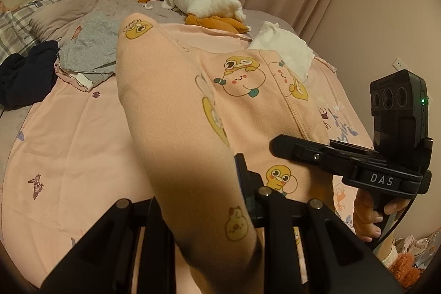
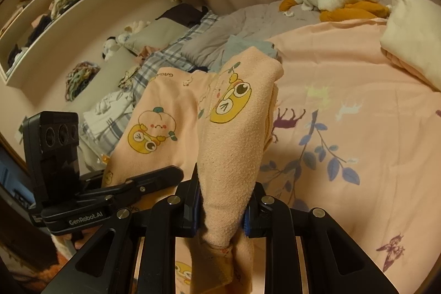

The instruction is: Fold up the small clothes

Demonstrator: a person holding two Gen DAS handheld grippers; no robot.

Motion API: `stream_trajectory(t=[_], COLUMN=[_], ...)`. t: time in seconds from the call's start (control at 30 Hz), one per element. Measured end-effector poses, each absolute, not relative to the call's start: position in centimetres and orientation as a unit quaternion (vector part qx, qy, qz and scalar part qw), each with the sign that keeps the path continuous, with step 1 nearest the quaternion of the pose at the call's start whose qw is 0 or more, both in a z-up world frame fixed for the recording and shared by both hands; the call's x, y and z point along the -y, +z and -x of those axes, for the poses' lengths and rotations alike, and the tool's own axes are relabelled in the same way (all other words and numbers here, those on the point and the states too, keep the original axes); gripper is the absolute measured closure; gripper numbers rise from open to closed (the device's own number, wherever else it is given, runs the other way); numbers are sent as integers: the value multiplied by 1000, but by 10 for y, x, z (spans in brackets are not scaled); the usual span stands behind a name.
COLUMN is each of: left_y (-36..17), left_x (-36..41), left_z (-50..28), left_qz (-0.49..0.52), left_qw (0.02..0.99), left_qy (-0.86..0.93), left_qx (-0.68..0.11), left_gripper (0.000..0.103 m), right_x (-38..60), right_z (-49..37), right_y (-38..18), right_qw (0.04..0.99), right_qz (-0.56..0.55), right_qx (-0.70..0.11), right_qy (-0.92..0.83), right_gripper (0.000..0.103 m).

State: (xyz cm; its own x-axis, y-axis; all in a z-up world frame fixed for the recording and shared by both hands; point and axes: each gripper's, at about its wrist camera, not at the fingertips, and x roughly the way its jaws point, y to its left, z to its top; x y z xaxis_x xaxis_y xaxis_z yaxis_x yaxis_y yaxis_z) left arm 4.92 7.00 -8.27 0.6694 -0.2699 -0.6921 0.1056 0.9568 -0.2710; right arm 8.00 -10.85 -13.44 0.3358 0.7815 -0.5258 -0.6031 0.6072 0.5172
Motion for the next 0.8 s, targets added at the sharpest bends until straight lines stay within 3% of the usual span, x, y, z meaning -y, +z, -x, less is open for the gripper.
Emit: stream_trajectory(t=[0.8], left_y=[-115], left_x=[-80], left_z=[-83], left_qz=[93], left_qw=[899], left_qy=[-90], left_qx=[-418], left_gripper=[82], right_x=[94], right_z=[-103], right_y=[-156], right_qw=[803], right_qz=[-100], right_qx=[-414], right_qy=[416], right_gripper=[79])
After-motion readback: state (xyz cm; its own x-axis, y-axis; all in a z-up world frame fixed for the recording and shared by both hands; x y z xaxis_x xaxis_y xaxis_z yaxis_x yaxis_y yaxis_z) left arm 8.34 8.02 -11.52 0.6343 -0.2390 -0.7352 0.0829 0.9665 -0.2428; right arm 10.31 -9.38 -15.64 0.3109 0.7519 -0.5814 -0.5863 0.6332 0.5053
